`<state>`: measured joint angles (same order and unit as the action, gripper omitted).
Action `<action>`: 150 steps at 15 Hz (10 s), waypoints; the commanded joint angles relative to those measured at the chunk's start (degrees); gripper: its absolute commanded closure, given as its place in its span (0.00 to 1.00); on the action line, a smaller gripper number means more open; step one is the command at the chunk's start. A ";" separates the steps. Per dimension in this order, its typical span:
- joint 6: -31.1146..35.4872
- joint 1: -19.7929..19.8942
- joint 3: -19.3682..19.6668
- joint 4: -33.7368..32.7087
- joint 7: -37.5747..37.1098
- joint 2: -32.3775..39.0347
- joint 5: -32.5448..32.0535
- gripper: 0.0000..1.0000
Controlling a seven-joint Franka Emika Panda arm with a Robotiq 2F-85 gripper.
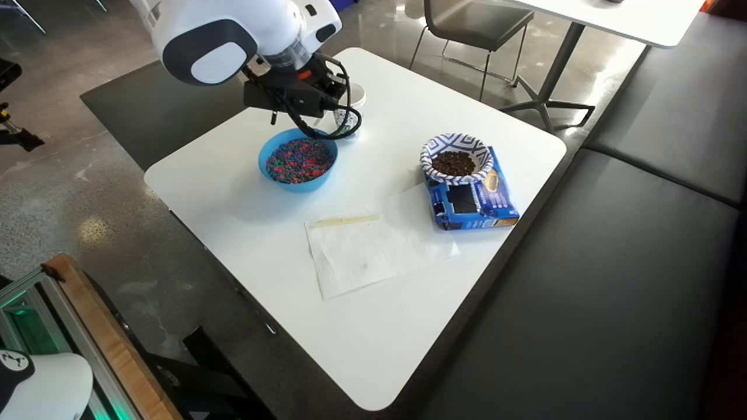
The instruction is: Use the white spoon to place some cereal from the blue bowl into the coffee cup then put the spoon back on the napkin.
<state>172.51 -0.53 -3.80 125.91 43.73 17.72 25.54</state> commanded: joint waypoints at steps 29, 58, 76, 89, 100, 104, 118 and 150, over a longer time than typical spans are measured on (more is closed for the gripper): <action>-4.20 -42.11 44.09 -4.31 -39.73 7.33 -54.65 0.96; -12.03 -61.89 62.72 -7.89 -65.68 15.74 -96.18 0.96; -14.96 -66.94 66.67 -0.54 -80.00 5.61 -105.58 0.96; 11.65 -56.12 77.24 10.45 -69.41 -15.63 -102.50 0.96; 23.00 -49.17 77.82 14.50 -68.13 -13.72 -103.15 0.86; 24.19 -48.43 77.64 13.38 -69.19 -12.70 -101.39 0.96; 31.55 -17.05 58.26 4.91 -80.74 9.62 -99.25 0.96; 60.55 -12.05 68.44 -23.34 -145.84 15.35 -169.88 0.00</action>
<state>233.05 -12.88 64.92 102.74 -102.09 33.06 -144.34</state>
